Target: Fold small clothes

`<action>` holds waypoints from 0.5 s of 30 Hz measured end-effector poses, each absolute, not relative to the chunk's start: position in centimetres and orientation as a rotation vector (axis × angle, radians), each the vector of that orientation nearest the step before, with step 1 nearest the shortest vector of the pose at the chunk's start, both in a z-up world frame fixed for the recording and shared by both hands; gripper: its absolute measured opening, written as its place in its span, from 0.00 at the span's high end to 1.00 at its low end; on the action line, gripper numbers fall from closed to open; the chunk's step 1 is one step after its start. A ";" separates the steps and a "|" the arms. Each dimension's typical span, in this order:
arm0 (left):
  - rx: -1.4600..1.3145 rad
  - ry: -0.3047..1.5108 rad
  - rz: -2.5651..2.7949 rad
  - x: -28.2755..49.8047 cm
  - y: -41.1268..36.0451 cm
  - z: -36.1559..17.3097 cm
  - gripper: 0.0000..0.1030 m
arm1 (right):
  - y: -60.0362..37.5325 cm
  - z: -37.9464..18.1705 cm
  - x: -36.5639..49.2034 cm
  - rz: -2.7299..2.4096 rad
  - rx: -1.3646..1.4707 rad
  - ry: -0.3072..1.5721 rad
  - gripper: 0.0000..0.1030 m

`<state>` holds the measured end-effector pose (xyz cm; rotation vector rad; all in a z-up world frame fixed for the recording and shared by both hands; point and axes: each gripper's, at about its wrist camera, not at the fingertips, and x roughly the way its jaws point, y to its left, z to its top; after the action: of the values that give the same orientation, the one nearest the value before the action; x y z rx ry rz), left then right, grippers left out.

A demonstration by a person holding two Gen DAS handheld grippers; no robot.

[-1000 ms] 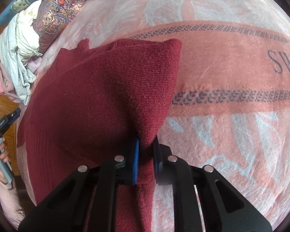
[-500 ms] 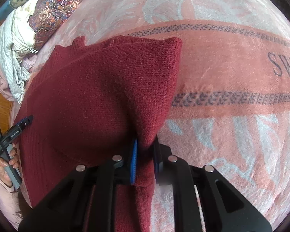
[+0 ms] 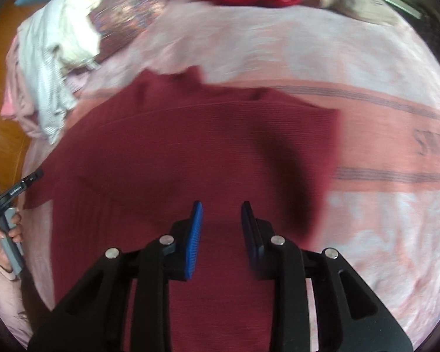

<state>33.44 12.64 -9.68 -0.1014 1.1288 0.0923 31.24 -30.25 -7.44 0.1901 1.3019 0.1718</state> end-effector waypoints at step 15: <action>-0.183 1.195 0.401 30.1 33.9 -11.8 0.10 | -8.9 -10.7 35.3 0.371 0.090 1.365 0.66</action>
<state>30.12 33.89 -11.76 -0.1833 1.1951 0.4012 35.25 -8.91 -10.65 0.0903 1.3651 0.3712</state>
